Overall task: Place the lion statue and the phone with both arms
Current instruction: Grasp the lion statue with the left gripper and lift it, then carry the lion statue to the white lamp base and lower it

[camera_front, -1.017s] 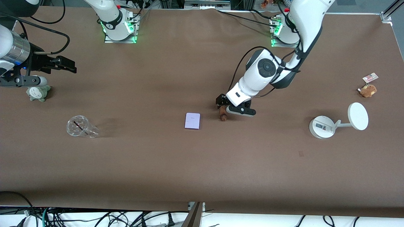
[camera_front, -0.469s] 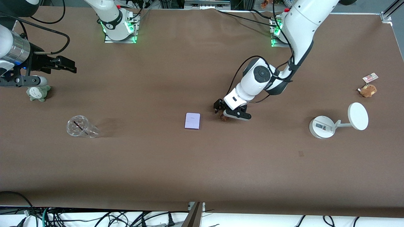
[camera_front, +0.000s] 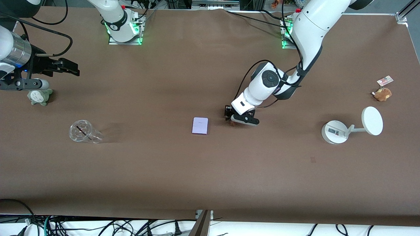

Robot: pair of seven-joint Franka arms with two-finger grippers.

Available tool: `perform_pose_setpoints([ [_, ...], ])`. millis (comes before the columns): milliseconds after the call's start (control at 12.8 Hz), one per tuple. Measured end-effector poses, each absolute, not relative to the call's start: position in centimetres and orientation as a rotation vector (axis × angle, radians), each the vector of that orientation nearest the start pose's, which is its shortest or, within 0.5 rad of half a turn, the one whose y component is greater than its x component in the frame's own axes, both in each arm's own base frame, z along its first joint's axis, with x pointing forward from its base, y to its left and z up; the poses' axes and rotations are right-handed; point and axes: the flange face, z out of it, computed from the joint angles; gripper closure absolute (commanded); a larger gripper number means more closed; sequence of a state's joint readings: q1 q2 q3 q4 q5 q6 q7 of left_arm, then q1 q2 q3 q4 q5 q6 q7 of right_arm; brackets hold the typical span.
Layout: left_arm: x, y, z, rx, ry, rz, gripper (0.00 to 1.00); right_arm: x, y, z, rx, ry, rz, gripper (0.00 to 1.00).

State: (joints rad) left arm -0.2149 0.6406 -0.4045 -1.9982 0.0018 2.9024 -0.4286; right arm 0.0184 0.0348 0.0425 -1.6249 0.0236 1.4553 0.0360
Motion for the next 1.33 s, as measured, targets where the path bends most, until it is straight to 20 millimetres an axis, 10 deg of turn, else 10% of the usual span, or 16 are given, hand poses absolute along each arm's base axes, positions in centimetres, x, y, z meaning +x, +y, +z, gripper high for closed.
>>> perform_pose_setpoints([
  [469, 54.8, -32.3, 25.5, -3.398, 0.114, -0.212, 0.78, 54.7, 3.6, 57.1, -3.110, -0.039, 0.322, 0.00],
  [860, 55.7, -22.1, 36.2, -3.206, 0.235, 0.051, 0.76, 54.8, 4.3, 56.7, -3.109, -0.059, 0.332, 0.01],
  [1095, 57.9, -13.9, 36.4, -3.194, 0.271, 0.106, 0.77, 54.7, 7.4, 56.3, -3.121, -0.047, 0.342, 0.01],
  [1330, 59.4, -5.1, 32.5, -3.223, 0.276, 0.187, 0.77, 54.8, 11.8, 55.3, -3.139, 0.002, 0.332, 0.01],
])
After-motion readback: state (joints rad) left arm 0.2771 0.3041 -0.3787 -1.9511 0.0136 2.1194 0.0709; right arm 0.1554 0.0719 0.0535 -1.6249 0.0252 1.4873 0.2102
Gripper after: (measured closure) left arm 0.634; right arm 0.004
